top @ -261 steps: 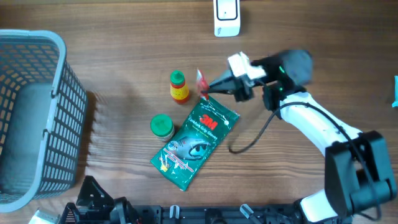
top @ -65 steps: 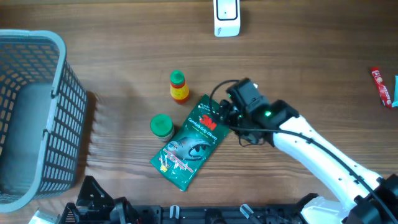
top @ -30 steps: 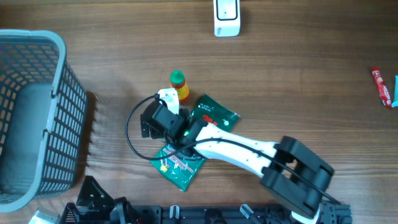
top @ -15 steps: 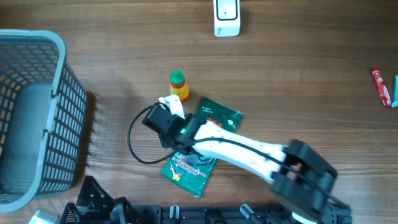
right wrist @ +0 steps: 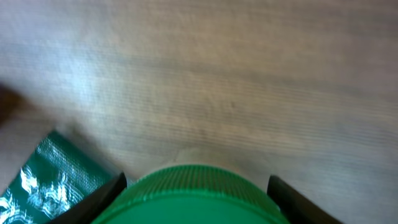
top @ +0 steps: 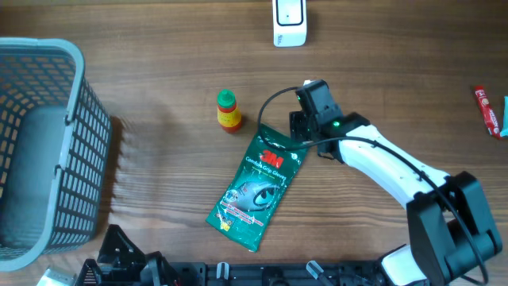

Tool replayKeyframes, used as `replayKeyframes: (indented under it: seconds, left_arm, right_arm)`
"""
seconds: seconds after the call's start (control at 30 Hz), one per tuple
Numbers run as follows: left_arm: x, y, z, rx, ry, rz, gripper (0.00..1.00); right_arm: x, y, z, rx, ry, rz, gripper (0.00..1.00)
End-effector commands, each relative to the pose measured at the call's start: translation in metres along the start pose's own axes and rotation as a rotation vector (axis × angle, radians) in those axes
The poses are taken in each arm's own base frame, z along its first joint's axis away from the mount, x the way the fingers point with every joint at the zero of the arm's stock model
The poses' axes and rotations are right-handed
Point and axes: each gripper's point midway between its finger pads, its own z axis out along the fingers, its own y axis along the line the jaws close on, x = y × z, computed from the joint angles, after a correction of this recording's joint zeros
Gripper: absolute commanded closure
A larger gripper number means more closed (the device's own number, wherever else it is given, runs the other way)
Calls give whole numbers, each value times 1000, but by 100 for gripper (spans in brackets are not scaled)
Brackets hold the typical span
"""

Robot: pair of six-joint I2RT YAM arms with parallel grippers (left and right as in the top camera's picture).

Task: Scan the item barcode
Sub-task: 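Grasp the green-lidded jar by its lid and lift it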

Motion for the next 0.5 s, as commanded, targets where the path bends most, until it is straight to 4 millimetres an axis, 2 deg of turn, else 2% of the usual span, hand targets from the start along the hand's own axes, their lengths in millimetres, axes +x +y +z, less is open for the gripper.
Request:
replayKeyframes:
  seconds: [0.0, 0.1, 0.13, 0.17, 0.2, 0.33, 0.47]
  left_arm:
    - [0, -1, -1, 10, -5, -1, 0]
    - [0, -1, -1, 10, -5, -1, 0]
    - [0, -1, -1, 10, -5, -1, 0]
    - [0, -1, -1, 10, -5, -1, 0]
    - [-1, -1, -1, 10, -5, -1, 0]
    - [0, -1, -1, 10, -5, -1, 0]
    - [0, -1, -1, 10, -5, -1, 0]
  right_arm:
    - [23, -8, 15, -14, 64, -39, 38]
    - [14, -3, 15, -33, 38, 131, 34]
    - [11, 4, 12, -66, 41, 171, 27]
    - [6, 11, 8, -105, 40, 175, 0]
    - [0, 14, 0, -118, 39, 183, 0]
    - [-21, 8, -57, -104, 26, 329, 0]
    - [-48, 9, -140, -218, -83, 636, 0]
